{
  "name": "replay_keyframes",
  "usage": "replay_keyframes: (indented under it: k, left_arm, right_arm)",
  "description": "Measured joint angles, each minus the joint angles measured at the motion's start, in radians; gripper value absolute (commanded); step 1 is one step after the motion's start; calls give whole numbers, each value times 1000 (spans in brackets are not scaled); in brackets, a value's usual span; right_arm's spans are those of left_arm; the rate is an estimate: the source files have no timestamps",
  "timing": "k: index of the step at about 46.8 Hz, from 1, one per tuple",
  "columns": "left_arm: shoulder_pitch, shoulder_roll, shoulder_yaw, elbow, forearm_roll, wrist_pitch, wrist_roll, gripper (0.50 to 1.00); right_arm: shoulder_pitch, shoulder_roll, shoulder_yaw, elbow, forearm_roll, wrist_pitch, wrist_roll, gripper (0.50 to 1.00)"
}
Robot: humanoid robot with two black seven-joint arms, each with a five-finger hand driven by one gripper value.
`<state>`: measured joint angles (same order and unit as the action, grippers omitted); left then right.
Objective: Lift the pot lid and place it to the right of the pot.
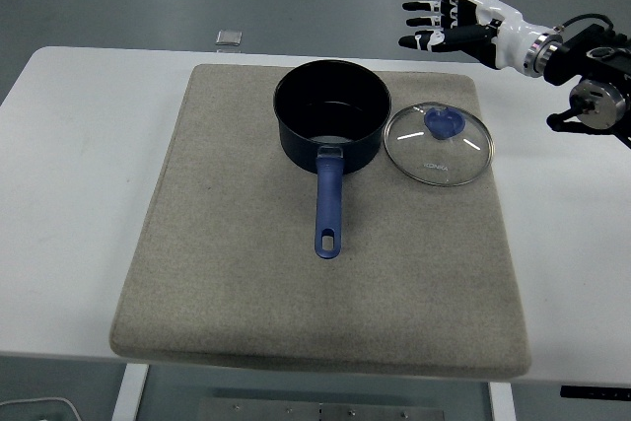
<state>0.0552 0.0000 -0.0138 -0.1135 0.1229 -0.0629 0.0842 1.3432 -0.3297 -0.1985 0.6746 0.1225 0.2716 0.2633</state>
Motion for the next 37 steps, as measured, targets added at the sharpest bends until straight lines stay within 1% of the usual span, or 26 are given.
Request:
replay_keyframes:
  k: [8, 11, 15, 18, 23, 27, 31, 37]
  left_arm:
    - [0, 0, 0, 0, 0, 0, 0, 1000]
    - [0, 0, 0, 0, 0, 0, -1, 1000]
    - [0, 0, 0, 0, 0, 0, -1, 1000]
    - [0, 0, 0, 0, 0, 0, -1, 1000]
    - [0, 0, 0, 0, 0, 0, -1, 1000]
    - [0, 0, 0, 0, 0, 0, -1, 1000]
    - [0, 0, 0, 0, 0, 0, -1, 1000]
    - [0, 0, 0, 0, 0, 0, -1, 1000]
  right_arm:
    - [-36, 13, 5, -51, 196, 45, -4, 913]
    - [-53, 16, 33, -53, 261, 60, -4, 913]
    - [-88, 22, 99, -54, 316, 65, -10, 913]
    - [-115, 29, 162, -55, 332, 67, -46, 913]
    - [-165, 38, 308, -58, 339, 61, -140, 913]
    - [-198, 40, 389, -60, 340, 60, -193, 913]
    - [-219, 53, 422, -60, 341, 57, -213, 913]
    - [-234, 69, 447, -60, 342, 67, -214, 913]
